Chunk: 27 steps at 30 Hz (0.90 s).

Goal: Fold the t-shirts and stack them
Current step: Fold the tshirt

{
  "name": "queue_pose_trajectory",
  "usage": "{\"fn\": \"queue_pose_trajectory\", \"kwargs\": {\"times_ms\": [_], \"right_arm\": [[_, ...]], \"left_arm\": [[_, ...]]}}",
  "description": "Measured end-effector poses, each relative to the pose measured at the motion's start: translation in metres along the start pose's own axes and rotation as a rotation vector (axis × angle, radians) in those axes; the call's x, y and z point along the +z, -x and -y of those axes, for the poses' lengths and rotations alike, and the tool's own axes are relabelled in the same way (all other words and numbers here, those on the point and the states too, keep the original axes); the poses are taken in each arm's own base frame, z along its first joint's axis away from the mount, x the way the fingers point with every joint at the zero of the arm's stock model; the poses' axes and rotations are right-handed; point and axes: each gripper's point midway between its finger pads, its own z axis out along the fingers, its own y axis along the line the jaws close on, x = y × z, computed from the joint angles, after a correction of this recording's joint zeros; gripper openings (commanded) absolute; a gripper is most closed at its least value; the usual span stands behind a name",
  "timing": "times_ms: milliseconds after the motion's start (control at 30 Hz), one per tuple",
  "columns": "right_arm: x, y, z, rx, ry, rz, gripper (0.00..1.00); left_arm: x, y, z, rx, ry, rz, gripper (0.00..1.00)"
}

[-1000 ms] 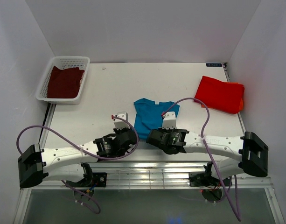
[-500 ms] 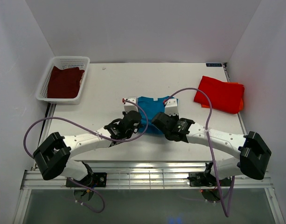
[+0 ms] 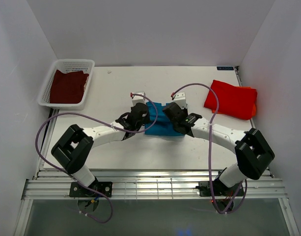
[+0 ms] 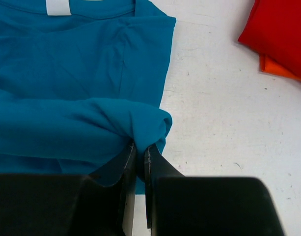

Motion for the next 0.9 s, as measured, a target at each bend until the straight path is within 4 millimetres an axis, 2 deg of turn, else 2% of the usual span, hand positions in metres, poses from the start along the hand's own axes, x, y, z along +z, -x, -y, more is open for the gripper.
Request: {"fn": "queue_pose_trajectory", "kwargs": {"times_ms": [200, 367, 400, 433, 467, 500, 567, 633, 733, 833, 900], "right_arm": [[0.031, -0.002, -0.001, -0.022, 0.002, -0.032, 0.08], [0.051, 0.003, -0.003, -0.028, -0.008, -0.045, 0.08], [0.055, 0.004, -0.003, -0.027, -0.011, -0.048, 0.12], [0.06, 0.006, -0.003, -0.026, -0.015, -0.05, 0.18], [0.065, 0.007, -0.003, -0.023, -0.023, -0.051, 0.25], [0.07, 0.009, -0.002, -0.024, -0.032, -0.054, 0.36], [0.083, 0.019, 0.004, -0.022, -0.07, -0.046, 0.5], [0.094, 0.037, 0.014, -0.02, -0.124, -0.024, 0.59], [0.097, 0.068, 0.026, -0.003, -0.173, 0.03, 0.62], [0.087, 0.098, 0.034, 0.035, -0.173, 0.103, 0.61], [0.075, 0.11, 0.034, 0.061, -0.136, 0.143, 0.59]], "left_arm": [[0.02, -0.01, -0.007, 0.003, 0.01, -0.041, 0.0], [0.04, -0.006, -0.01, -0.002, 0.018, -0.048, 0.0], [0.044, -0.006, -0.011, -0.001, 0.022, -0.05, 0.03], [0.049, -0.005, -0.011, 0.002, 0.027, -0.05, 0.28], [0.053, -0.005, -0.011, 0.012, 0.031, -0.05, 0.43], [0.057, -0.002, -0.011, 0.016, 0.039, -0.044, 0.59], [0.063, 0.007, -0.014, 0.023, 0.071, -0.024, 0.8], [0.066, 0.028, -0.013, 0.021, 0.11, 0.023, 0.84], [0.065, 0.072, -0.003, 0.008, 0.137, 0.124, 0.85], [0.054, 0.101, 0.005, -0.009, 0.131, 0.193, 0.84], [0.046, 0.109, 0.013, -0.014, 0.115, 0.213, 0.74]]}}
